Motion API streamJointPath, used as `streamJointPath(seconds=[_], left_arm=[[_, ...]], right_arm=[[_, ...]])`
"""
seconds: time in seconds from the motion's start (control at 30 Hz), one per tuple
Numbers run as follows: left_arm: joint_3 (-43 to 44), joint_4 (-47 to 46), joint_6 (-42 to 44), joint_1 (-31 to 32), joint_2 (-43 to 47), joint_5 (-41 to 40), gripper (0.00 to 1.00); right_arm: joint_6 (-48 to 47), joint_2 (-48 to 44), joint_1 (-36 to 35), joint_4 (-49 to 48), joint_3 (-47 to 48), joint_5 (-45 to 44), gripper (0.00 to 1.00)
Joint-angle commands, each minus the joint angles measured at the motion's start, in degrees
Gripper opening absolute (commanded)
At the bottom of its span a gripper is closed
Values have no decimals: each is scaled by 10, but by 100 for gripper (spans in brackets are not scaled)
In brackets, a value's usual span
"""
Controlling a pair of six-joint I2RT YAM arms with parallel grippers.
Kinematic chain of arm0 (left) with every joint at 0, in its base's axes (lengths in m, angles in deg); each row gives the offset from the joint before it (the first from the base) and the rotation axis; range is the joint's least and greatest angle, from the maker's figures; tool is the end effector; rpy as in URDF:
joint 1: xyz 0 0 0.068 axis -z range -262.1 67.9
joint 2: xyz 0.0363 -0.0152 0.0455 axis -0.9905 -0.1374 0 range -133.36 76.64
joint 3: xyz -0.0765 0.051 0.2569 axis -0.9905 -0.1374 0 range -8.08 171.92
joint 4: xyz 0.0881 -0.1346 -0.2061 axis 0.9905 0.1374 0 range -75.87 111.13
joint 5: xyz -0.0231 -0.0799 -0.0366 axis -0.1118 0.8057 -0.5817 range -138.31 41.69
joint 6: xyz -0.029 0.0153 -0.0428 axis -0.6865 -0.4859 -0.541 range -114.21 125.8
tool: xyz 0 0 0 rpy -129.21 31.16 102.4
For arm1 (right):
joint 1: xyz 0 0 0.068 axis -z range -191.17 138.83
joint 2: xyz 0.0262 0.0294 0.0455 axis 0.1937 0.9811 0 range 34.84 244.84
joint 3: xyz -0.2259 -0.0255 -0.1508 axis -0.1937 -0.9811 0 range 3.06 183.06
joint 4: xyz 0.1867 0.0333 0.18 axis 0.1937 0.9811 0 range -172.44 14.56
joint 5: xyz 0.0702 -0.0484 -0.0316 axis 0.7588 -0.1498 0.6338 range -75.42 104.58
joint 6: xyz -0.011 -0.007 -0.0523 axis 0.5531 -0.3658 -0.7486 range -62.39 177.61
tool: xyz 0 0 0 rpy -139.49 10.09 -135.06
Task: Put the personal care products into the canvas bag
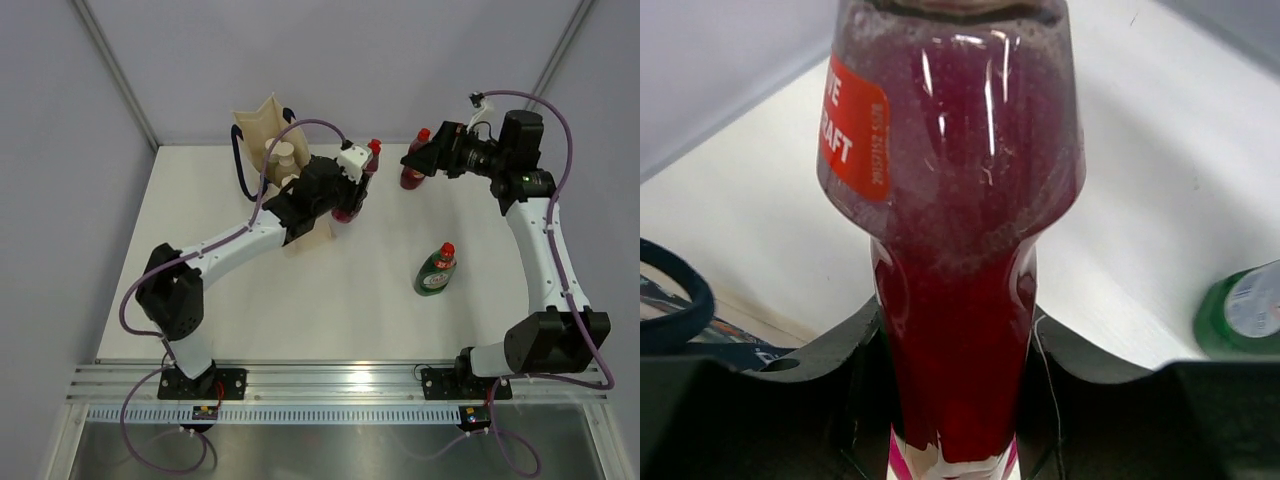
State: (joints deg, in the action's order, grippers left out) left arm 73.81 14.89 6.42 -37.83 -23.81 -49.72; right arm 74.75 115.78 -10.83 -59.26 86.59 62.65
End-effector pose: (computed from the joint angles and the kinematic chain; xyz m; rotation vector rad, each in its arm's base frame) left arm 0.3033 -0.2945 0.3159 0.7246 1.7979 -0.4888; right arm 0.3123 0.0247 0.4108 -0.2826 1.9087 0.9999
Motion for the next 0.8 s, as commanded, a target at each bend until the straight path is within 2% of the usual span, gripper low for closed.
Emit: streamJointPath(seconds=[0.0, 0.17, 0.33, 0.37, 0.53, 0.63, 0.77], left_arm=[[30, -78, -46, -8, 109, 51, 0], [77, -59, -164, -74, 141, 33, 0], [81, -79, -310, -173, 159, 17, 0], [84, -76, -319, -180, 160, -24, 0], [120, -6, -350, -217, 134, -114, 0], [137, 34, -377, -246, 100, -114, 0], [179, 72, -369, -261, 41, -78, 0]], right_arm=[[-108, -23, 25, -3, 42, 38, 100], [-122, -25, 43, -3, 16, 36, 99], [-126, -28, 44, -10, -34, 33, 99], [-131, -27, 45, -12, -42, 33, 100], [-140, -11, 58, -16, -66, 30, 99], [-145, -1, 68, -10, -70, 31, 100], [-158, 4, 73, -8, -76, 28, 99]])
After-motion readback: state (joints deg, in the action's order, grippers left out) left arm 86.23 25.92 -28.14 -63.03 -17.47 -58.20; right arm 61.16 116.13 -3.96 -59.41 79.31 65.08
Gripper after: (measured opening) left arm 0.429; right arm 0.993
